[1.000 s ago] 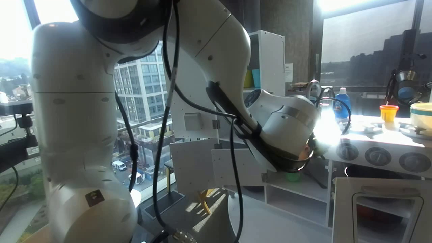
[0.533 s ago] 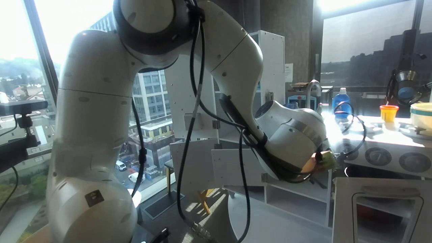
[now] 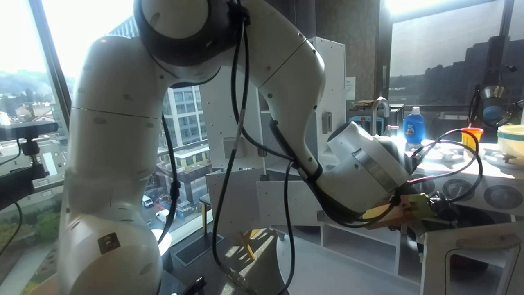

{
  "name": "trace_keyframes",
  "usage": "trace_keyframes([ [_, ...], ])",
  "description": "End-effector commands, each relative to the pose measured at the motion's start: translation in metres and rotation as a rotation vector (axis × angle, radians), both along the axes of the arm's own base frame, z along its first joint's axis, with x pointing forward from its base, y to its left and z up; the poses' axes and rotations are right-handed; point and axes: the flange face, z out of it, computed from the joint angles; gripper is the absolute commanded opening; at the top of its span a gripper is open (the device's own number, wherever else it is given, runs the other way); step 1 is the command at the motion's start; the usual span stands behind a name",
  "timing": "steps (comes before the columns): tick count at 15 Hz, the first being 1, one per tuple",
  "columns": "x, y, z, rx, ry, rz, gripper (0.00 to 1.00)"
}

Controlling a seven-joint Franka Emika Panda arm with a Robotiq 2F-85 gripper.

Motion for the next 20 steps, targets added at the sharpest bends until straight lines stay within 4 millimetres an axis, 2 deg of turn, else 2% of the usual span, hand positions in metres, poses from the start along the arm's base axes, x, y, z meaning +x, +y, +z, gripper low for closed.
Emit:
trace_keyframes([
  [1,-0.016,-0.017,0.013,0.017,0.014,-0.063,1.0],
  [5,-0.038,-0.022,0.024,0.049,0.024,-0.032,1.0],
  [12,-0.108,0.001,0.036,0.118,0.031,0.152,1.0],
  [14,-0.126,0.017,0.033,0.118,-0.003,0.226,1.0],
  [16,-0.14,0.043,0.025,0.13,-0.03,0.295,1.0],
  [18,-0.147,0.08,0.019,0.168,-0.057,0.358,1.0],
  [19,-0.112,0.085,0.018,0.167,-0.051,0.38,1.0],
  [20,-0.115,0.098,0.017,0.185,-0.063,0.405,1.0],
])
